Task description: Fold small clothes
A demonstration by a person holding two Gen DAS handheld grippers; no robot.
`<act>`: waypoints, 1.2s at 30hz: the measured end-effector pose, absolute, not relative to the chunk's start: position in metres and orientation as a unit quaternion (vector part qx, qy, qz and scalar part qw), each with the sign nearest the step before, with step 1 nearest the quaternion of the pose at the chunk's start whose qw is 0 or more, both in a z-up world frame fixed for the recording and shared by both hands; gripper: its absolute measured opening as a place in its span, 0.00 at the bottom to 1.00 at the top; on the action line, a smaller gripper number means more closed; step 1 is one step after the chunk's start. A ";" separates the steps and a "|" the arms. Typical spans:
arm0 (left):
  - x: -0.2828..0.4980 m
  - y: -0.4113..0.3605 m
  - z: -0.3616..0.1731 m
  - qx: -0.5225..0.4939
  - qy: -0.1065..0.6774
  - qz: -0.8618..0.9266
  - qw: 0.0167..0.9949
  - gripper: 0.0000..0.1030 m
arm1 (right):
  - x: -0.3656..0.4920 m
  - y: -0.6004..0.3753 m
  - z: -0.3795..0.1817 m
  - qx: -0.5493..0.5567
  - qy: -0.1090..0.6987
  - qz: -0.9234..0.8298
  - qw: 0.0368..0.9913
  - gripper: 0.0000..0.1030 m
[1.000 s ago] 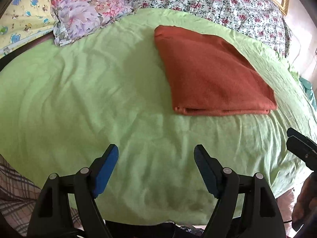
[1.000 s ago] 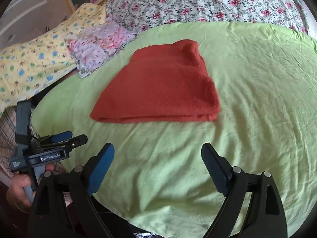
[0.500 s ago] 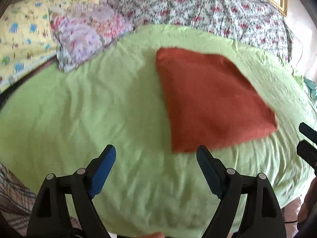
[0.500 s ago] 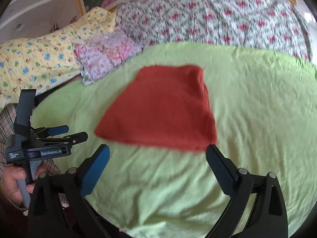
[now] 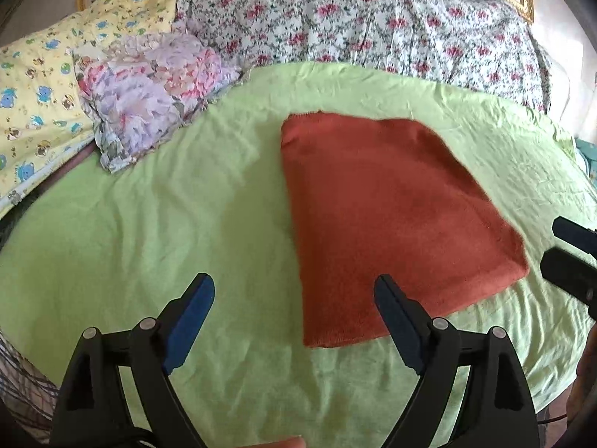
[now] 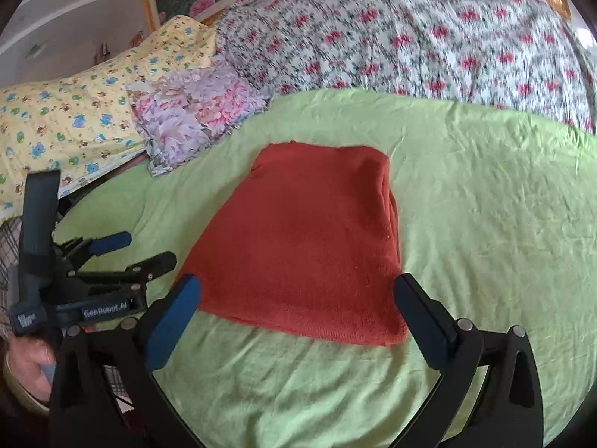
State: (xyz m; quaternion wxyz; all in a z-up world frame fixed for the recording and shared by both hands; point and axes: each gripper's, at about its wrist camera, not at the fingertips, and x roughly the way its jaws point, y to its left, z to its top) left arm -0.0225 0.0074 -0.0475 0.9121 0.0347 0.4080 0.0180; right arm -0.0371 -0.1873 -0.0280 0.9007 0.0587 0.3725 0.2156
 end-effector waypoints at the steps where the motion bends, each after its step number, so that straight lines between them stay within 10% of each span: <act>1: -0.022 0.007 -0.051 0.035 0.410 0.019 0.911 0.86 | -0.033 -0.188 -0.032 0.065 0.378 0.215 0.898 1.00; 36: 0.026 0.003 -0.071 0.008 0.427 0.021 0.904 0.86 | 0.036 -0.172 -0.060 0.034 0.408 0.204 0.889 1.00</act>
